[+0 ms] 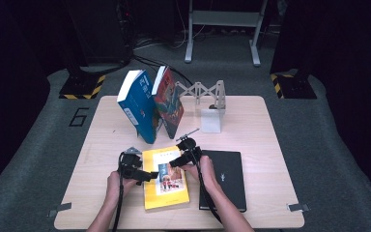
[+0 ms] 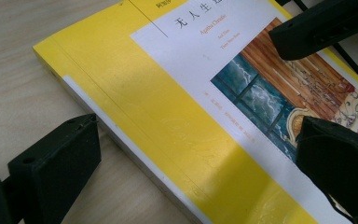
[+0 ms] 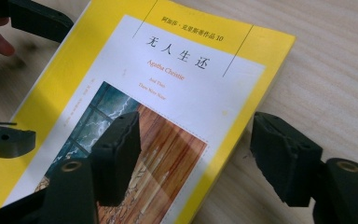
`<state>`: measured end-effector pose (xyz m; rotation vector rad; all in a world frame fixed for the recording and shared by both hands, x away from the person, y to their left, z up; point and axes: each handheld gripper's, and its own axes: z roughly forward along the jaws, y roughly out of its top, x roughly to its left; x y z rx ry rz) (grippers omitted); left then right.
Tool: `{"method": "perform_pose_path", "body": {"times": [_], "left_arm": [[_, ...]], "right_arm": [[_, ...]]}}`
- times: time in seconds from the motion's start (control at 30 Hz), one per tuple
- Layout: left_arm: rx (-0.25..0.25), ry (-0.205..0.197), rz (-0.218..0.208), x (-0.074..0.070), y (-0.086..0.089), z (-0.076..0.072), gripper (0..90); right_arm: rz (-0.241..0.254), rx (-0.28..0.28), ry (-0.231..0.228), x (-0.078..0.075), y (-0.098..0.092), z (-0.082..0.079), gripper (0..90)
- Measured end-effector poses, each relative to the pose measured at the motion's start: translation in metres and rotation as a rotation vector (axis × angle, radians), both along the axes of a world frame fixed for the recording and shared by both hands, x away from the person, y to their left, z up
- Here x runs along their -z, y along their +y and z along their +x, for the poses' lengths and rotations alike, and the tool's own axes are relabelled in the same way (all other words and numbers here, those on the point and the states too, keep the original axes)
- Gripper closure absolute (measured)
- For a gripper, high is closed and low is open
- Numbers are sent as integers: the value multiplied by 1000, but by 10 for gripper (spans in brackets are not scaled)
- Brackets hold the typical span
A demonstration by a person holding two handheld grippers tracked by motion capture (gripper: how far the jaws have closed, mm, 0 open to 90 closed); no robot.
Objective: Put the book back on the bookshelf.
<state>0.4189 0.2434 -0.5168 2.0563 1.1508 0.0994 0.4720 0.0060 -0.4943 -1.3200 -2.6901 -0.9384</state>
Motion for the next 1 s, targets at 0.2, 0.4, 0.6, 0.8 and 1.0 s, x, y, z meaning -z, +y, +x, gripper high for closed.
{"method": "perform_pose_path", "body": {"times": [0.2, 0.4, 0.6, 0.8, 1.0], "left_arm": [[14, 2, -6, 0, -3, 2, 2], [14, 10, -11, 0, -3, 1, 2], [14, 5, -9, 0, -4, -1, 2], [13, 9, -10, 0, -4, -2, 2], [-6, 0, -7, 0, -2, -5, 2]], "right_arm": [[6, 20, -24, -5, -4, -5, 332], [-1, 21, -39, -8, -8, -7, 313], [-3, 15, -12, -4, -9, -10, 308], [11, -17, -38, -8, -4, -13, 331], [7, -16, -68, -7, -5, -10, 371]]}}
